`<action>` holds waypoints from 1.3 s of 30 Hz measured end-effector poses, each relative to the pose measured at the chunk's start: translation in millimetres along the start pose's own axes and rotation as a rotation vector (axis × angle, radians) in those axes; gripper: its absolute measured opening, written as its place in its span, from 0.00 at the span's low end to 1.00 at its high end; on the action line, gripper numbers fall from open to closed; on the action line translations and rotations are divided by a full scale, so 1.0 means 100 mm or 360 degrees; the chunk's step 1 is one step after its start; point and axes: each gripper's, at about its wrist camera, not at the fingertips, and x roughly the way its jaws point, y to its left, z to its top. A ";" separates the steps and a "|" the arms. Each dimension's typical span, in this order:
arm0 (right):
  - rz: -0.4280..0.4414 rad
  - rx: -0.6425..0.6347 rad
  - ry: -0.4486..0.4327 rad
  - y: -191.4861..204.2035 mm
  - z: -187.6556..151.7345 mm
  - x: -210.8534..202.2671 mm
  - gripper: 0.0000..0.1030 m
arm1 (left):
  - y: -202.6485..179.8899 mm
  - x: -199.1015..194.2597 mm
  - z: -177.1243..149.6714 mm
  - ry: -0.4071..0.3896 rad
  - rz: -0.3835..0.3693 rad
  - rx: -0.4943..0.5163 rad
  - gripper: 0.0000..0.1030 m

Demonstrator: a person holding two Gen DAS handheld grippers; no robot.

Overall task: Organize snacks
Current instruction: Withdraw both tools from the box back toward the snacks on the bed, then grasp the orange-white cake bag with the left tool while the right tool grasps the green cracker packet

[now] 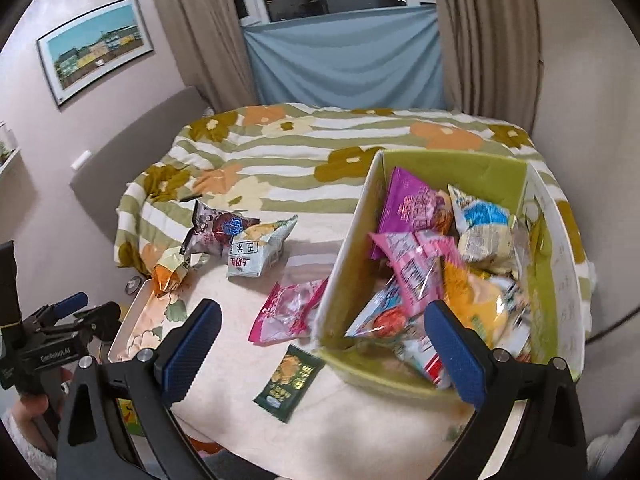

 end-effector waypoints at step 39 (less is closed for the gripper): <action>-0.0492 0.0557 0.0402 0.56 -0.99 1.45 0.98 | 0.25 1.99 0.15 0.0091 0.0117 0.1084 0.92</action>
